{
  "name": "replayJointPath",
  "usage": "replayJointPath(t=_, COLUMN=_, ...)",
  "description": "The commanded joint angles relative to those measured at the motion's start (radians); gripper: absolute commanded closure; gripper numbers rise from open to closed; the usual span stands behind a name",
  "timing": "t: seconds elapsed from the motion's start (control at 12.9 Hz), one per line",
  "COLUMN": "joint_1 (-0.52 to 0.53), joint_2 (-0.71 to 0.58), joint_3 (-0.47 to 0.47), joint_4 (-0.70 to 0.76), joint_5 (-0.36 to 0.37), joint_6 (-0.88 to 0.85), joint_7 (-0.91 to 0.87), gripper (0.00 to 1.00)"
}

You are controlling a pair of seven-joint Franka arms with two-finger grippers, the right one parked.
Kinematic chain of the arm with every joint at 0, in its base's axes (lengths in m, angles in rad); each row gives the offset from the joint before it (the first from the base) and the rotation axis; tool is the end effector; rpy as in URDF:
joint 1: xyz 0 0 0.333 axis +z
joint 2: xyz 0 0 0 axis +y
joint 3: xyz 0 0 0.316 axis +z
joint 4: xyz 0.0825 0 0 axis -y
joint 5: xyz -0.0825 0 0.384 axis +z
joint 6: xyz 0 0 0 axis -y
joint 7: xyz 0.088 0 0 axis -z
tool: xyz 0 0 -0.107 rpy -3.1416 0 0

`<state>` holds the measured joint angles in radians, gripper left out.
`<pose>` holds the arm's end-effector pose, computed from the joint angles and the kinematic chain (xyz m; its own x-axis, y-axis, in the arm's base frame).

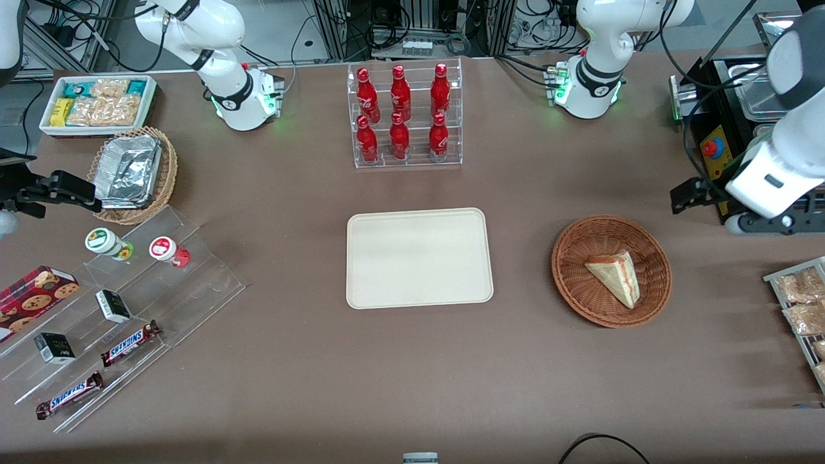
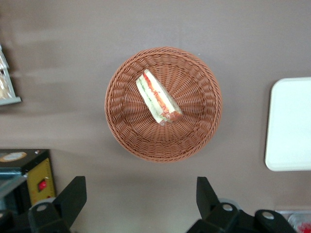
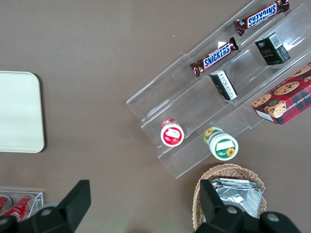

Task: Place sandwich from basket to tray
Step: 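Move the left gripper down over the sandwich in the wicker basket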

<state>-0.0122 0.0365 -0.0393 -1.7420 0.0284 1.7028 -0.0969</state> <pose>0.5658 -0.0262 0.5340 0.9965 0.0417 -0.0727 0.0393 -0.9987 -0.0335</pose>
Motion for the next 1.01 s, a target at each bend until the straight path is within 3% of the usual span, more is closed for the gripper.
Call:
replayJointPath(t=0.0, joint_1=-0.008, joint_2=-0.021, joint_3=0.007, joint_4=-0.167, joint_5=-0.005, joint_6=0.191, joint_7=-0.157, gripper=0.0)
replayJointPath(t=0.54, joint_1=-0.032, joint_2=0.006, joint_3=0.001, joint_4=-0.428, joint_5=-0.002, joint_6=0.605, joint_7=-0.493, gripper=0.0)
replayJointPath(t=0.93, joint_1=-0.043, joint_2=0.072, joint_3=0.001, joint_4=-0.474, joint_5=0.004, joint_6=0.692, joint_7=-0.541, gripper=0.0)
